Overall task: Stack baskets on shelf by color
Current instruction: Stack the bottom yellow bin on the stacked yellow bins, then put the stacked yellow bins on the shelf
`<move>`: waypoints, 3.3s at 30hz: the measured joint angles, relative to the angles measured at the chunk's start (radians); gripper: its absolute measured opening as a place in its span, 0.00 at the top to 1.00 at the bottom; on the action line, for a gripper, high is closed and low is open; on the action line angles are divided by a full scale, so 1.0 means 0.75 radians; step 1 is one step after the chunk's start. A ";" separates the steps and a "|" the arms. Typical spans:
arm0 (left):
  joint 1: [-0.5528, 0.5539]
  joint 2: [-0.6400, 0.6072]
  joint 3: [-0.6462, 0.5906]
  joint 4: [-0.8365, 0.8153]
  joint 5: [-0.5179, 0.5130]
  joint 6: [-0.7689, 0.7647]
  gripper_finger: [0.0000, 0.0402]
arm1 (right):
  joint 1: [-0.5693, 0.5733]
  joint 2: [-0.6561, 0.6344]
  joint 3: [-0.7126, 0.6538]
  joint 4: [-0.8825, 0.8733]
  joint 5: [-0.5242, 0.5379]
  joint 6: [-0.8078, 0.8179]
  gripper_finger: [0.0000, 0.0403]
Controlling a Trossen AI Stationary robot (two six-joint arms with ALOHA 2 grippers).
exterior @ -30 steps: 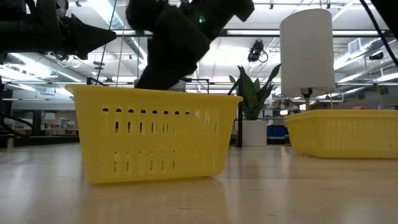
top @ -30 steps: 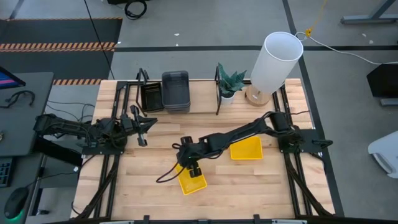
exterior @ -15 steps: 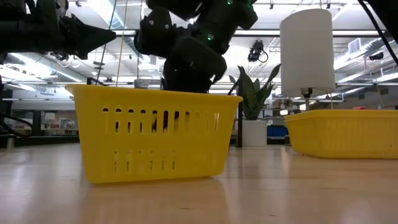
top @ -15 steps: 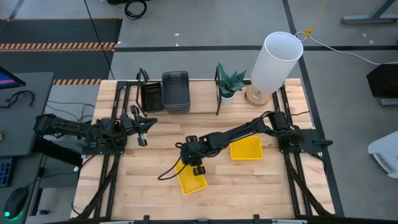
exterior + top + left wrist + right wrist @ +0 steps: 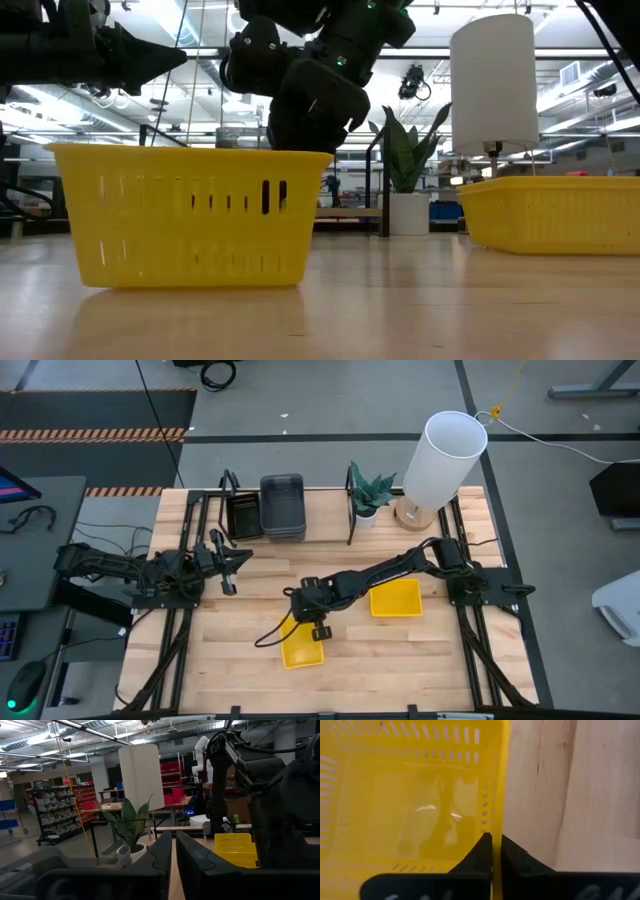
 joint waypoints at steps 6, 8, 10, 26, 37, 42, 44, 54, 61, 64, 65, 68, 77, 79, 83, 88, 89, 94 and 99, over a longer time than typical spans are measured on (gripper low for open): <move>0.000 0.000 0.001 0.000 0.000 0.000 0.93 | -0.001 -0.100 -0.001 -0.195 0.078 -0.001 0.98; 0.000 0.000 0.001 0.000 0.000 0.000 0.92 | -0.002 -0.142 -0.001 -0.255 0.112 -0.002 0.98; 0.000 0.000 0.002 0.000 0.000 0.000 0.91 | -0.002 -0.191 -0.001 -0.313 0.142 -0.015 0.98; 0.000 0.000 0.002 0.001 0.000 0.000 0.93 | 0.049 -0.584 -0.001 -0.868 0.128 -0.416 0.98; 0.000 0.000 0.002 0.000 0.000 0.000 0.90 | 0.066 -0.721 -0.015 -1.375 0.117 -0.769 0.98; 0.000 0.000 0.002 0.001 0.000 0.000 0.91 | 0.088 -0.709 -0.107 -1.372 0.179 -1.057 0.98; 0.000 0.000 0.002 0.001 0.000 0.000 0.92 | 0.089 -0.685 -0.146 -1.363 0.240 -1.112 0.98; 0.000 0.000 0.002 -0.001 0.001 0.000 0.92 | 0.137 -0.653 -0.216 -1.174 0.430 -1.341 0.98; 0.000 -0.001 0.002 -0.004 0.000 0.000 0.90 | 0.175 -0.651 -0.217 -1.066 0.340 -1.364 0.98; 0.000 -0.001 0.002 -0.003 0.000 0.000 0.90 | 0.187 -0.631 -0.233 -1.046 0.296 -1.358 0.98; 0.000 0.000 0.002 -0.004 0.000 0.000 0.90 | 0.194 -0.622 -0.244 -1.049 0.290 -1.358 0.98; 0.000 0.000 0.001 -0.003 0.000 0.000 0.92 | 0.215 -0.582 -0.269 -1.052 0.285 -1.393 0.98; 0.000 0.000 0.001 -0.003 0.000 0.000 0.91 | 0.235 -0.463 -0.275 -0.958 0.214 -1.286 0.95; 0.000 0.000 0.001 -0.002 0.000 0.000 0.90 | 0.235 -0.454 -0.275 -0.919 0.228 -1.166 0.92; 0.000 0.000 0.001 -0.001 0.000 0.000 0.90 | 0.238 -0.455 -0.275 -0.849 0.269 -1.075 0.85; 0.000 0.000 0.001 -0.001 0.000 0.000 0.92 | 0.255 -0.455 -0.275 -0.800 0.266 -1.070 0.76; 0.000 0.000 0.001 -0.001 0.000 0.000 0.92 | 0.255 -0.454 -0.275 -0.787 0.265 -1.068 0.74; 0.000 0.000 0.001 -0.001 0.001 0.000 0.92 | 0.243 -0.459 -0.275 -0.752 0.247 -1.046 0.67; 0.000 0.000 0.001 0.000 0.000 0.000 0.90 | 0.203 -0.471 -0.275 -0.840 0.217 -0.993 0.65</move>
